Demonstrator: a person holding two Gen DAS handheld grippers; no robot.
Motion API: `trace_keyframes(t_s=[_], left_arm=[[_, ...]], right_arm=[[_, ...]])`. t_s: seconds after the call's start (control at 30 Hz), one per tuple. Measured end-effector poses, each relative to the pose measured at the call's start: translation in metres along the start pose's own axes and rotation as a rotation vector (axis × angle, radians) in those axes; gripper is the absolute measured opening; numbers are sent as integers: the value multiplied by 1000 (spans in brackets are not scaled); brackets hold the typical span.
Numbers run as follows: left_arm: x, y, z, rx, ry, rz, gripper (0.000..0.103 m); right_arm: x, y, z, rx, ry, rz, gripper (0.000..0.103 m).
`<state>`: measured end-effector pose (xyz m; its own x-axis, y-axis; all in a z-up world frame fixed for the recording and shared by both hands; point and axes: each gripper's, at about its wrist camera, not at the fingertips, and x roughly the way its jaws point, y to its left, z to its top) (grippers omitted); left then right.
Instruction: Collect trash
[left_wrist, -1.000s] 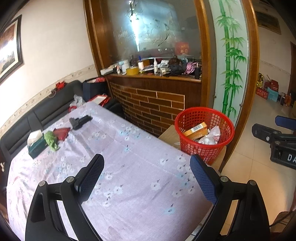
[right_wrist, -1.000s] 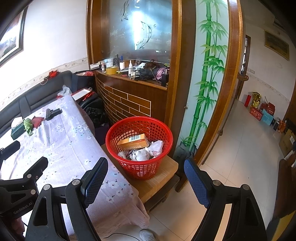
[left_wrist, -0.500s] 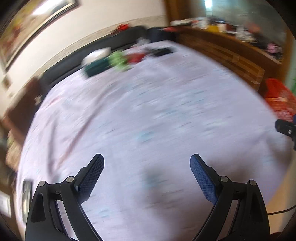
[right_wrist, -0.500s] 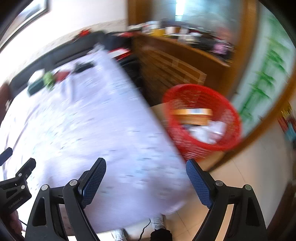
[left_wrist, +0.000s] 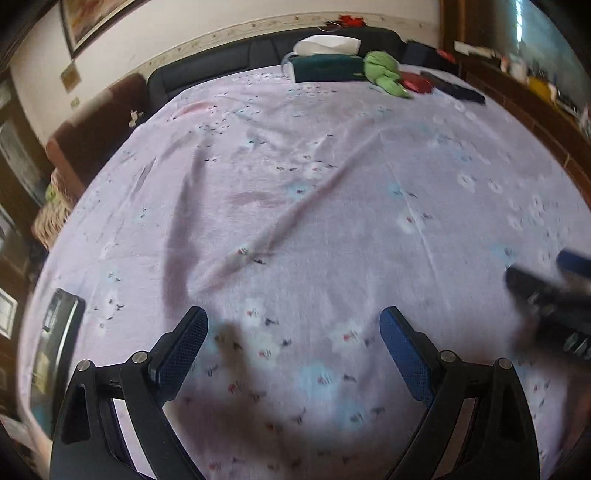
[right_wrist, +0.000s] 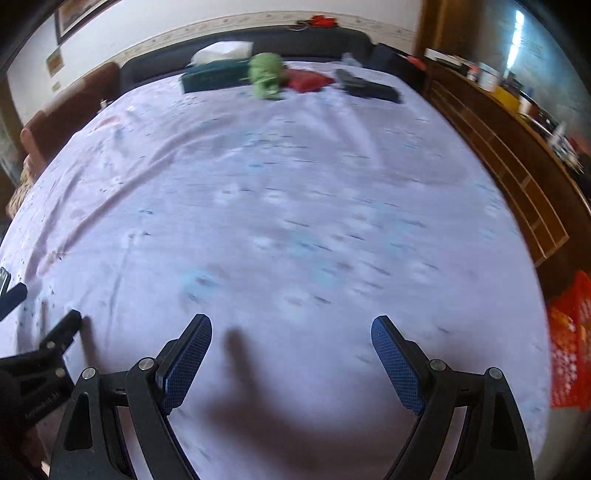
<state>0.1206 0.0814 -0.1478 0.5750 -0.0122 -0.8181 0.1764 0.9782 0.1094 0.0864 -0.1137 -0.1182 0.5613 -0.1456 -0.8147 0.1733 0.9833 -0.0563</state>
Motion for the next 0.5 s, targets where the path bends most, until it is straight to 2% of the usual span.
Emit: trace_keyframes(t_s=[0.07, 0.13, 0.2, 0.5], left_arm=[[2, 4, 0, -18, -1, -23, 96], [8, 9, 4, -42, 7, -40, 100], [19, 11, 12, -75, 29, -71, 103], [28, 12, 23, -90, 37, -75, 103]], right_arm=[[10, 12, 2, 1, 9, 3, 94], [13, 14, 2, 26, -10, 7, 103], [14, 16, 2, 38, -34, 3, 103], [18, 18, 7, 41, -43, 7, 103]])
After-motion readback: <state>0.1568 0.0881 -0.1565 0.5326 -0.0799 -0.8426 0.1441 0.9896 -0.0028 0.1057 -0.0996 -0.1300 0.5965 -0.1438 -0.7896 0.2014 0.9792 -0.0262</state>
